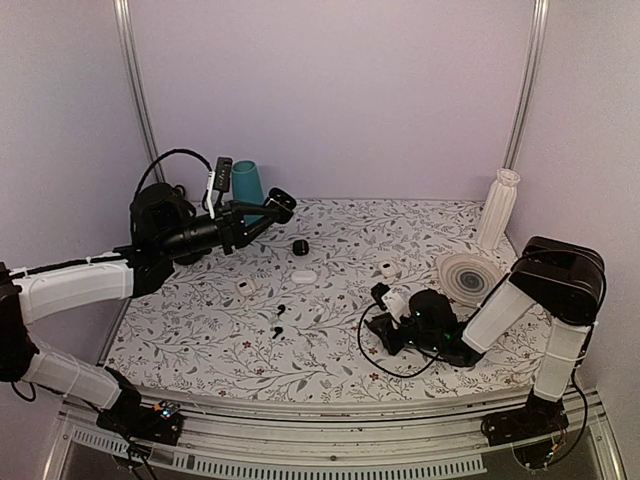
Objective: Insert the wireless bluetooth earbuds into the charging case
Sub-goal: Pick up the right earbud from the center of the board.
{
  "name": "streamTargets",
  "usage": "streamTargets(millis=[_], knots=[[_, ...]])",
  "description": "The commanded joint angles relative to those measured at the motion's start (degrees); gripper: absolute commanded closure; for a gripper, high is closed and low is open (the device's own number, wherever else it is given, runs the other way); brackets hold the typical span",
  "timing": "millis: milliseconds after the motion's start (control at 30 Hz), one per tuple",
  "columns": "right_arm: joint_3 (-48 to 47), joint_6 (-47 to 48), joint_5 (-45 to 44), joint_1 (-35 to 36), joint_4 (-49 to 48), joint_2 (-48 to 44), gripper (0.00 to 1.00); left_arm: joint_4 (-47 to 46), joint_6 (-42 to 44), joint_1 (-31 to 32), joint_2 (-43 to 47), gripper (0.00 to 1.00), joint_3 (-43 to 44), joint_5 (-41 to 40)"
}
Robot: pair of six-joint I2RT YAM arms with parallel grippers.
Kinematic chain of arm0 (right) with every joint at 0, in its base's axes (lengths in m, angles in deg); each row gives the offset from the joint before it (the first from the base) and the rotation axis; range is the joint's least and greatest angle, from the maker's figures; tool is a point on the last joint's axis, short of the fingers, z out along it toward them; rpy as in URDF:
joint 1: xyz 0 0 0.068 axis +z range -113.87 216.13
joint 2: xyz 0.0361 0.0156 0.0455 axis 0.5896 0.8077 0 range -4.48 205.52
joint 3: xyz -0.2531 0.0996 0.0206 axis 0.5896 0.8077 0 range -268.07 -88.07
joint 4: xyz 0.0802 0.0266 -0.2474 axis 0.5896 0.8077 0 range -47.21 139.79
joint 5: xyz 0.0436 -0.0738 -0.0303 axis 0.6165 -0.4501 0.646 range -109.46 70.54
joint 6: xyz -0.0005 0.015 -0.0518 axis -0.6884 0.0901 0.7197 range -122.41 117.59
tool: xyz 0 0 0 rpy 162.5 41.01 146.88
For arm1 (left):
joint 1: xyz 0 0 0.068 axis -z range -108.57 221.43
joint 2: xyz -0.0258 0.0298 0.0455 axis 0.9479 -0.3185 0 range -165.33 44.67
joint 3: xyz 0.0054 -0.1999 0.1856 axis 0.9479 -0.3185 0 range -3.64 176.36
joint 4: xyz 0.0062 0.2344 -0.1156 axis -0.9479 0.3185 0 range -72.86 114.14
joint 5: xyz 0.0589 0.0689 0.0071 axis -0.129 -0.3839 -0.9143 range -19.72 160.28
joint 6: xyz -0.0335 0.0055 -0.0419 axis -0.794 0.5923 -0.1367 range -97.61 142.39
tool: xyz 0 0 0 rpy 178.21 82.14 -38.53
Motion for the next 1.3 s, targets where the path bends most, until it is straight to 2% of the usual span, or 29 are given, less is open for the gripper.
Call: streamTargets(millis=[0,333,667,1267], knots=[[0.38,-1.93,-0.1,-0.43,9.66,-2.58,0.95,0.17,1.86,-0.55,-1.63,1.0,1.67,-0.35],[-0.51,-4.25,2.58,-2.68,17.15,-10.19,0.95,0.89,5.25,-0.31,-5.23,1.0,2.88,-0.63],[-3.47,-6.57,9.55,-5.19,25.94,-17.93,0.94,3.61,12.52,1.28,-11.16,1.0,5.54,-1.87],[-17.12,-7.75,16.4,-5.84,46.99,-27.51,0.95,4.38,19.65,4.15,-17.57,1.0,7.33,-2.3]])
